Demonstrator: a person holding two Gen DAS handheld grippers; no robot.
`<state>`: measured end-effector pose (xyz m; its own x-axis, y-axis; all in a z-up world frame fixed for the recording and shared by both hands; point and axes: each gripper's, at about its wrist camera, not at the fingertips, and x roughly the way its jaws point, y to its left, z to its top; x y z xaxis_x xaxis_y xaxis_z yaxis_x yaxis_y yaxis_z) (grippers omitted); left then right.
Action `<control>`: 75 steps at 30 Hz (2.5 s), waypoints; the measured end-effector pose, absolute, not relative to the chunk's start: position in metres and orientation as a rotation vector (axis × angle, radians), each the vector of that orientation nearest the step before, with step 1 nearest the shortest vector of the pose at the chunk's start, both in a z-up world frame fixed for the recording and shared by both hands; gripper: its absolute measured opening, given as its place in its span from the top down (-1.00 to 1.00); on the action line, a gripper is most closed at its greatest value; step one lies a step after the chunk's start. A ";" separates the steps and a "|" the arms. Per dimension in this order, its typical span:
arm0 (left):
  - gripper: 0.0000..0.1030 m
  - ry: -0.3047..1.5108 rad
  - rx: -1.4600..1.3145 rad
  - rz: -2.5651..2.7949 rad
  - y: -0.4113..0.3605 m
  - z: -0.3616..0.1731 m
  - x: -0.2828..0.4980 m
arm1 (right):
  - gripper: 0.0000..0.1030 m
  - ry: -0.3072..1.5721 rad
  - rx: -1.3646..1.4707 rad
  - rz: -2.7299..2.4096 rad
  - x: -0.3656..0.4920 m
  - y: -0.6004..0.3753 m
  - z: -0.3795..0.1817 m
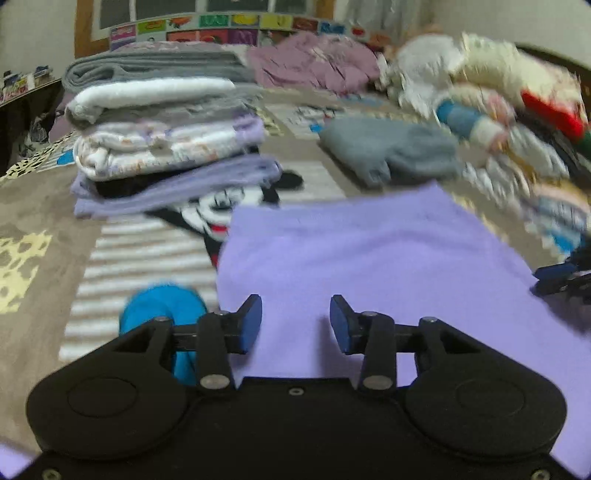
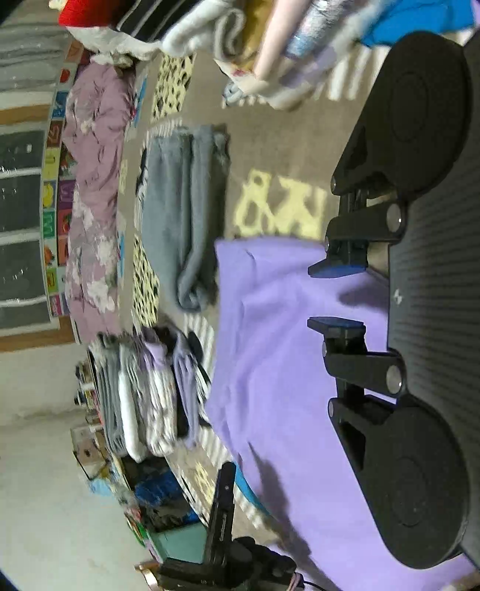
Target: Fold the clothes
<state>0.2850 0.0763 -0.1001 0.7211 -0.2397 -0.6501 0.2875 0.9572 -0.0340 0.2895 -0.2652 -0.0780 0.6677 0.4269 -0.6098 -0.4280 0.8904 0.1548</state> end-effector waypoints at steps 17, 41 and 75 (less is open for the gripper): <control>0.03 0.619 0.171 -0.181 0.026 -0.114 0.117 | 0.52 0.673 -0.195 0.371 0.180 -0.222 -0.104; -0.13 0.472 0.276 -0.183 -0.029 -0.118 0.020 | 0.36 0.492 -0.319 0.479 0.045 -0.182 -0.111; -0.52 0.456 0.239 -0.111 -0.015 -0.122 0.044 | 0.19 0.499 0.462 0.348 0.048 -0.295 -0.098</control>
